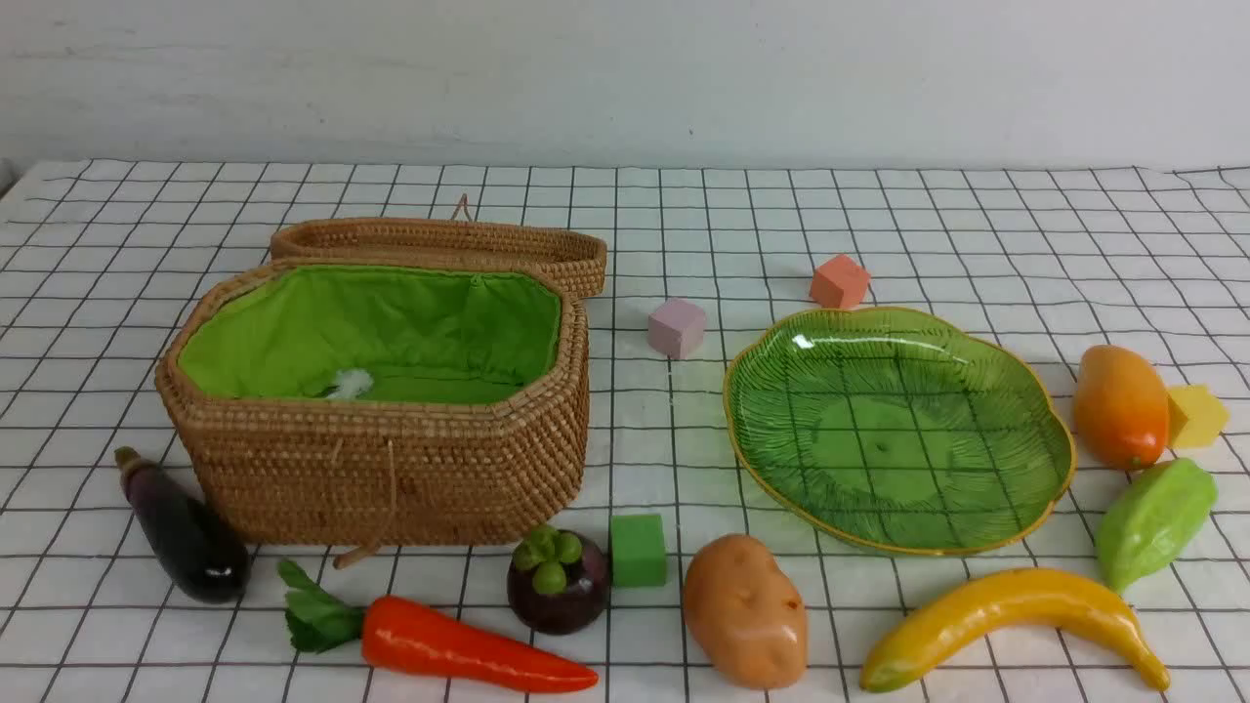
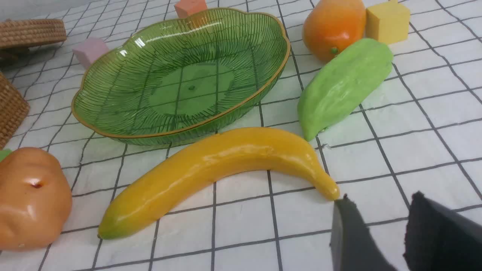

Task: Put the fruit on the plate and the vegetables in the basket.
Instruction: Use the left arm to grab an eggplant and put it into the left basket

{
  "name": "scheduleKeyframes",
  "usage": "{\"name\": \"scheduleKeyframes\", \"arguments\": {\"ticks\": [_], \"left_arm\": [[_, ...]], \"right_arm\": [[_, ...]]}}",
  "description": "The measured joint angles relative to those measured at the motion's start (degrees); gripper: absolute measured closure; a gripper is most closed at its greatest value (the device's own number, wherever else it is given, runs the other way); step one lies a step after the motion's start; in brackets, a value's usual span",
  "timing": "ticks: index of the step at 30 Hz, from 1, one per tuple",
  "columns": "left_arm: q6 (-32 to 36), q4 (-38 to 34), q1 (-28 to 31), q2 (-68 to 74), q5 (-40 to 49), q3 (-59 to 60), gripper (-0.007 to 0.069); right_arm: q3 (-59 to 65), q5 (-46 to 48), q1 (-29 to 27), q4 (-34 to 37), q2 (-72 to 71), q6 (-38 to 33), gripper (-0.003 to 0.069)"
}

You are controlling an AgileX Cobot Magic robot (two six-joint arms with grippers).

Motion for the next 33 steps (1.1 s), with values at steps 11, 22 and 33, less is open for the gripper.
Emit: {"name": "scheduleKeyframes", "arguments": {"ticks": [11, 22, 33], "left_arm": [[0.00, 0.00, 0.00, 0.00, 0.00, 0.00, 0.0386], [-1.63, -2.49, 0.00, 0.00, -4.68, 0.00, 0.0386], [-14.24, -32.31, 0.00, 0.00, -26.77, -1.54, 0.0428]], "right_arm": [[0.00, 0.00, 0.00, 0.00, 0.00, 0.00, 0.0416], [0.00, 0.00, 0.00, 0.00, 0.00, 0.00, 0.0416], [0.00, 0.00, 0.00, 0.00, 0.00, 0.00, 0.0416]]}}
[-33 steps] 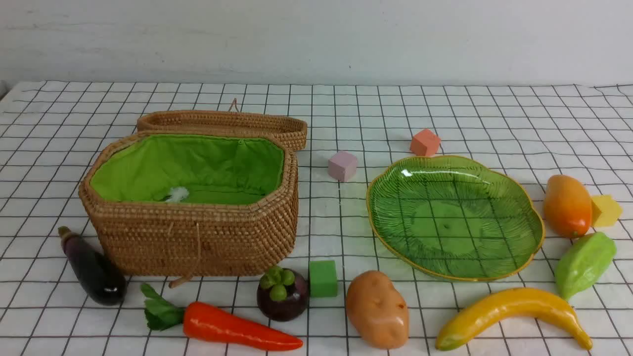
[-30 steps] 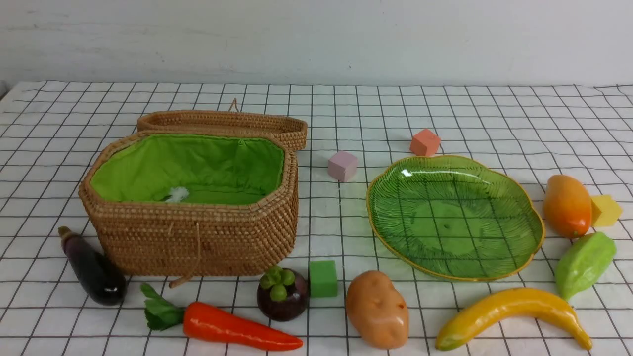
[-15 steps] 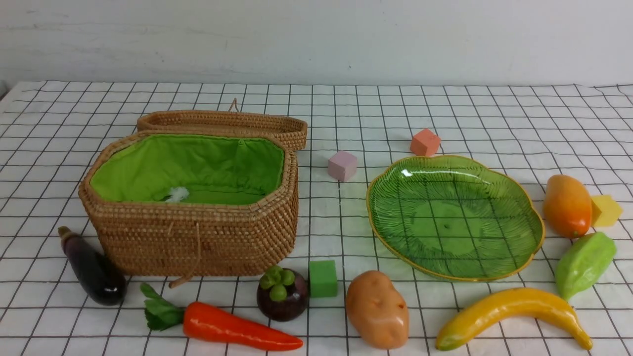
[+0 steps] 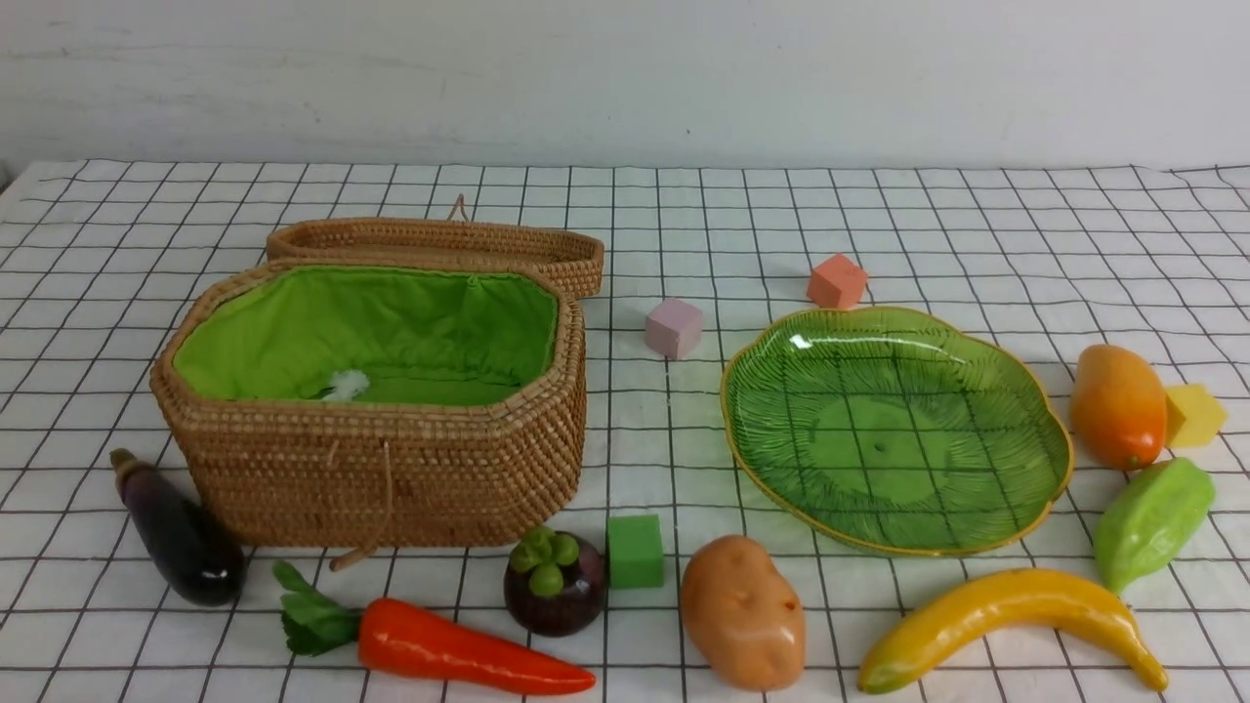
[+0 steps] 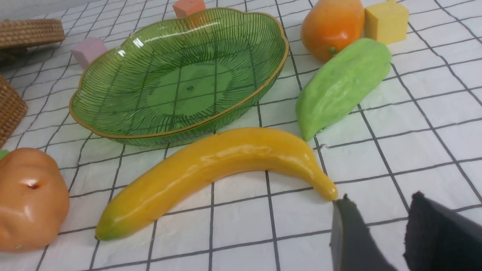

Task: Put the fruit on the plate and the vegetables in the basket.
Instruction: Use the left arm to grab an eggplant and put it into the left basket

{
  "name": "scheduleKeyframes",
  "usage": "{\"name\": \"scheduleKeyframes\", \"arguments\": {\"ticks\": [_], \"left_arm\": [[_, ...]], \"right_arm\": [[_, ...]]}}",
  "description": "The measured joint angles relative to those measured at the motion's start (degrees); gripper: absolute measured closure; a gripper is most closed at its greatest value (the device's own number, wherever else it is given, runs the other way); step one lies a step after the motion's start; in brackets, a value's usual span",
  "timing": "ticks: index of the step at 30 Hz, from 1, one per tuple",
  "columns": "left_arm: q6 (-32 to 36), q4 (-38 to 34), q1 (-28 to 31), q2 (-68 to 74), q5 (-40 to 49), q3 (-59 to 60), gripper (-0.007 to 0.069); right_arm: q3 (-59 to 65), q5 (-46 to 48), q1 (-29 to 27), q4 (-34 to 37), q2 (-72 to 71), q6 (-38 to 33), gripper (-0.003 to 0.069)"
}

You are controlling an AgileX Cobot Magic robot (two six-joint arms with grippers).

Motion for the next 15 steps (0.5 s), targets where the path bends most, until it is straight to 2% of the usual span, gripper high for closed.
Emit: {"name": "scheduleKeyframes", "arguments": {"ticks": [3, 6, 9, 10, 11, 12, 15], "left_arm": [[2.27, -0.64, 0.00, 2.19, 6.79, -5.19, 0.0529], [7.57, 2.10, 0.00, 10.63, 14.89, -12.62, 0.0638], [11.71, 6.36, 0.00, 22.11, 22.50, -20.48, 0.0637], [11.71, 6.36, 0.00, 22.11, 23.09, -20.99, 0.0637], [13.21, 8.97, 0.00, 29.09, 28.18, -24.78, 0.0637], [13.34, 8.97, 0.00, 29.09, 28.18, -24.78, 0.0637], [13.93, 13.51, 0.00, 40.19, 36.71, -31.76, 0.0637]], "right_arm": [[0.00, 0.00, 0.00, 0.00, 0.00, 0.00, 0.0416], [0.00, 0.00, 0.00, 0.00, 0.00, 0.00, 0.0416], [0.00, 0.00, 0.00, 0.00, 0.00, 0.00, 0.0416], [0.00, 0.00, 0.00, 0.00, 0.00, 0.00, 0.0416], [0.00, 0.00, 0.00, 0.00, 0.00, 0.00, 0.0416], [0.00, 0.00, 0.00, 0.00, 0.00, 0.00, 0.0416], [0.00, 0.00, 0.00, 0.00, 0.00, 0.00, 0.0416]]}}
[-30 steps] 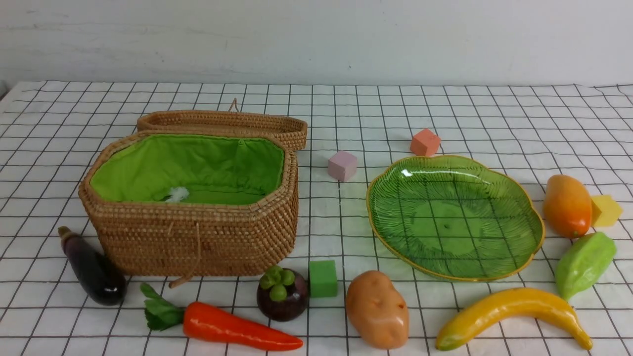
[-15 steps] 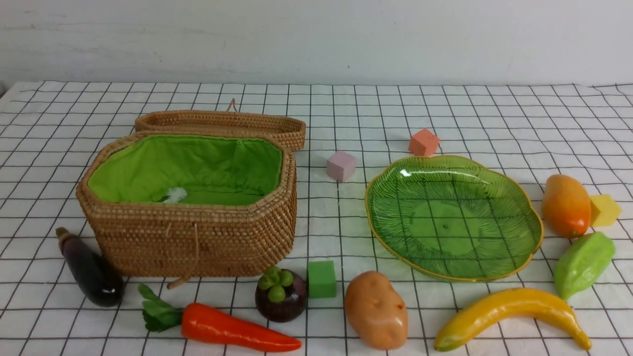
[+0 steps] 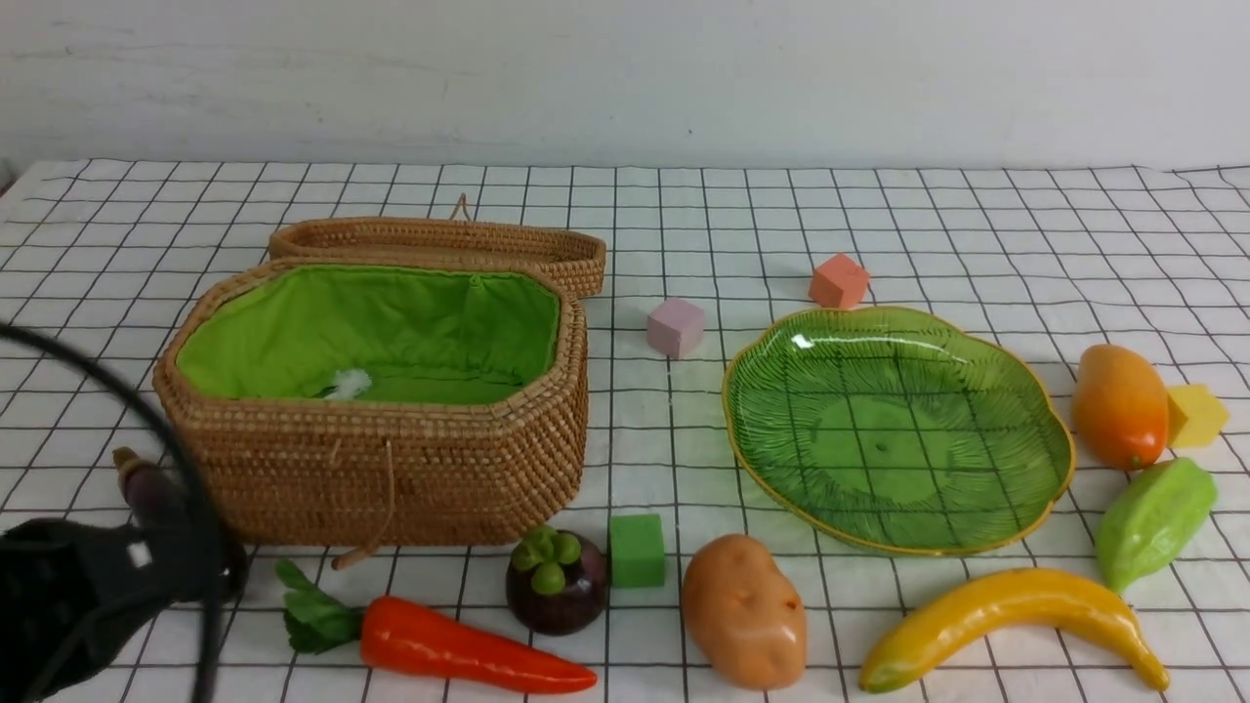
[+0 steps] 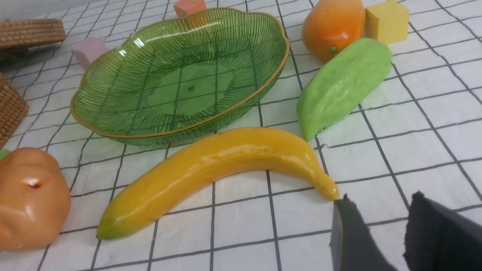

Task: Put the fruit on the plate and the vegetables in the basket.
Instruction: Use the left arm to grab an eggplant and put it into the left basket

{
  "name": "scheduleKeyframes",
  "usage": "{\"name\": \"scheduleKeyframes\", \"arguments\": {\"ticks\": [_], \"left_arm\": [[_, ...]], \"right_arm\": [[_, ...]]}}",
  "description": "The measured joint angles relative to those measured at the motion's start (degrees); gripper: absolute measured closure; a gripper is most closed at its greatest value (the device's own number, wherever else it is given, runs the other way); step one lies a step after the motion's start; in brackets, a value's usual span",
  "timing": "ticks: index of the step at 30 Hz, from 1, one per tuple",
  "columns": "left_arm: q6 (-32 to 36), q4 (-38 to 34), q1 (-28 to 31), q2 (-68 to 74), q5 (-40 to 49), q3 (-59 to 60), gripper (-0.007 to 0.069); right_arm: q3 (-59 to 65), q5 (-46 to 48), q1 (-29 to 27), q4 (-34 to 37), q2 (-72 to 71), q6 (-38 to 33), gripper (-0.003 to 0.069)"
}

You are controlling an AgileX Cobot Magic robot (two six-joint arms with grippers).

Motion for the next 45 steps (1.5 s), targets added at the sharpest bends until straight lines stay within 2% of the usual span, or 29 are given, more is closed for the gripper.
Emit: {"name": "scheduleKeyframes", "arguments": {"ticks": [5, 8, 10, 14, 18, 22, 23, 24, 25, 27, 31, 34, 37, 38, 39, 40, 41, 45], "left_arm": [[0.13, 6.47, 0.00, 9.65, 12.29, -9.08, 0.0637], [-0.15, 9.25, 0.00, 11.15, 16.07, -12.10, 0.0637], [-1.02, 10.81, 0.00, 11.28, 17.18, -12.85, 0.0637], [-4.41, 15.86, 0.00, 11.28, 20.14, -13.32, 0.0637], [-5.03, 17.15, 0.00, 10.82, 20.96, -13.32, 0.0637], [-5.79, 19.16, 0.00, 10.49, 21.23, -13.82, 0.0637], [-7.01, 21.26, 0.00, 10.54, 21.31, -14.25, 0.0637], [-9.05, 24.44, 0.00, 10.87, 21.31, -14.74, 0.0637], [-9.42, 24.92, 0.00, 10.87, 21.31, -14.94, 0.0637], [-15.71, 32.14, 0.00, 12.62, 21.37, -16.71, 0.0637], [-21.48, 37.78, 0.12, 16.70, 21.37, -19.73, 0.0637], [-22.44, 37.90, 1.27, 19.12, 21.25, -21.40, 0.0637], [-20.85, 33.38, 7.84, 22.88, 19.82, -23.35, 0.0637], [-20.85, 32.94, 8.34, 23.07, 19.72, -23.35, 0.0637], [-18.15, 29.33, 13.02, 24.48, 18.60, -23.40, 0.0637], [-17.73, 28.74, 13.02, 24.67, 18.50, -23.40, 0.0637], [-13.92, 22.94, 17.00, 26.41, 18.04, -23.40, 0.0637], [-4.67, 11.82, 23.63, 32.37, 16.55, -23.40, 0.0637]], "right_arm": [[0.06, -0.66, 0.00, -1.22, 0.00, 0.00, 0.0416], [0.49, -3.06, 0.00, -1.75, 0.00, 1.08, 0.0416], [0.74, -5.57, 0.00, -0.18, 0.00, 3.38, 0.0416], [0.73, -17.58, 0.00, 7.17, 0.00, 11.38, 0.0416], [0.48, -23.37, 0.00, 12.26, 0.00, 17.25, 0.0430], [-6.02, -14.60, 1.24, 12.91, 0.28, 20.83, 0.0489], [-11.80, -6.96, 3.11, 12.11, 1.60, 19.42, 0.0524], [-17.59, -0.59, 5.74, 11.45, 4.18, 15.90, 0.0561], [-18.60, 0.51, 6.15, 11.36, 4.62, 15.90, 0.0561], [-33.05, 14.66, 11.95, 10.78, 11.71, 6.18, 0.0624], [-48.58, 30.74, 19.30, 10.52, 22.17, -3.81, 0.0658], [-54.92, 35.49, 21.87, 10.47, 26.64, -6.59, 0.0659], [-60.21, 37.43, 24.42, 10.34, 30.74, -10.19, 0.0658], [-60.21, 37.43, 24.49, 10.34, 30.87, -10.37, 0.0658], [-60.73, 37.30, 24.63, 10.34, 31.65, -11.49, 0.0658], [-60.72, 37.30, 24.63, 10.34, 31.72, -11.59, 0.0658], [-60.76, 37.30, 24.63, 10.34, 32.12, -12.00, 0.0656], [-60.84, 37.24, 24.63, 10.01, 32.37, -12.34, 0.0655]]}}
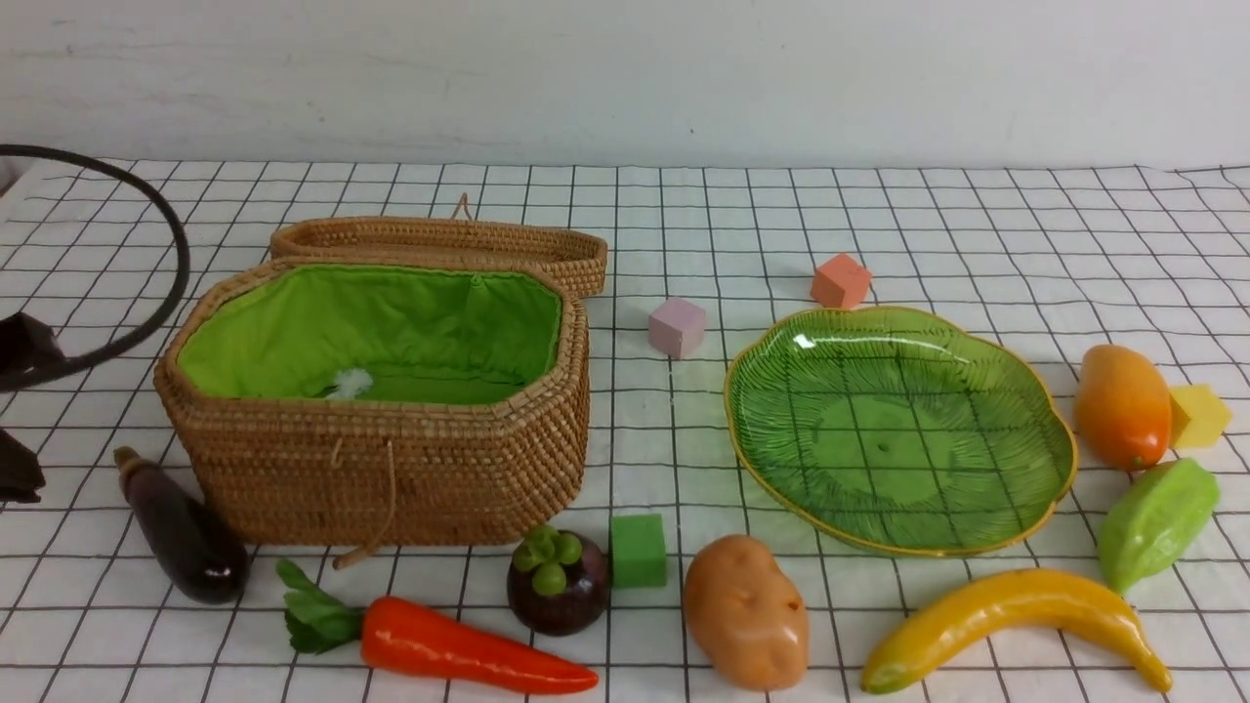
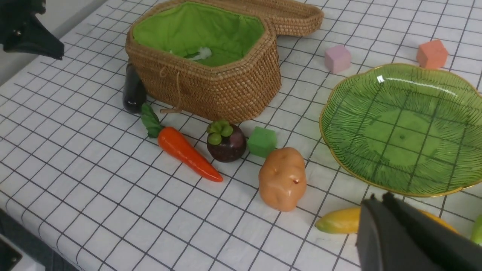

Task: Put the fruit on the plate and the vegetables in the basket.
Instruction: Use the left arm to grab an eggplant and put it into the left basket

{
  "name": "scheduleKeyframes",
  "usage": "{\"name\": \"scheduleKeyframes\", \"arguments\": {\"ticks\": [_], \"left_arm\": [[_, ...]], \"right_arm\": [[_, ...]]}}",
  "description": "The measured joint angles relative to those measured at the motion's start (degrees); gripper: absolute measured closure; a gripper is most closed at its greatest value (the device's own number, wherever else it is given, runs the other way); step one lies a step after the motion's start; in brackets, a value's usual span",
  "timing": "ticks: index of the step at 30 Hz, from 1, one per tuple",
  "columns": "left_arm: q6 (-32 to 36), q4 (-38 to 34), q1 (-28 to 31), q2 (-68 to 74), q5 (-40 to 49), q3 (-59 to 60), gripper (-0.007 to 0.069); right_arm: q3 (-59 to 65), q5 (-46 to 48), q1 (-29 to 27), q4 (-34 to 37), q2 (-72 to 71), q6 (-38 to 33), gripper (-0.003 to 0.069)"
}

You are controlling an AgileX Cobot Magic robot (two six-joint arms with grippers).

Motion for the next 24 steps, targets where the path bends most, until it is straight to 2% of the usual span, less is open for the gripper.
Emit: {"name": "scheduleKeyframes", "arguments": {"ticks": [4, 7, 11, 12, 17, 21, 24], "left_arm": [[1.96, -2.45, 2.00, 4.87, -3.17, 0.00, 0.0635], [2.09, -2.63, 2.79, 8.68, -6.49, 0.00, 0.0599], [2.12, -3.04, 2.83, 13.12, -10.56, -0.02, 0.0496], [2.12, -3.44, 2.83, 14.85, -12.45, -0.02, 0.0431], [2.12, -4.23, 2.83, 20.53, -20.35, -0.14, 0.0236], [2.32, -6.23, 2.83, 24.12, -23.95, -0.21, 0.0176], [3.10, -7.94, 2.83, 26.07, -25.44, -0.21, 0.0170]], "right_arm": [[-0.08, -0.52, 0.00, -0.76, 0.00, -0.06, 0.0655], [-0.08, -0.56, 0.00, -1.02, 0.00, -0.06, 0.0653], [-0.08, -0.56, 0.00, -1.07, 0.00, -0.06, 0.0650], [-0.08, -0.56, 0.00, -1.01, 0.00, -0.06, 0.0648], [-0.08, -0.56, 0.00, 0.56, 0.00, 0.04, 0.0645], [-0.13, -0.56, 0.00, 1.72, 0.00, 0.04, 0.0643], [-0.13, -0.63, 0.00, 1.98, 0.00, 0.04, 0.0641]]}}
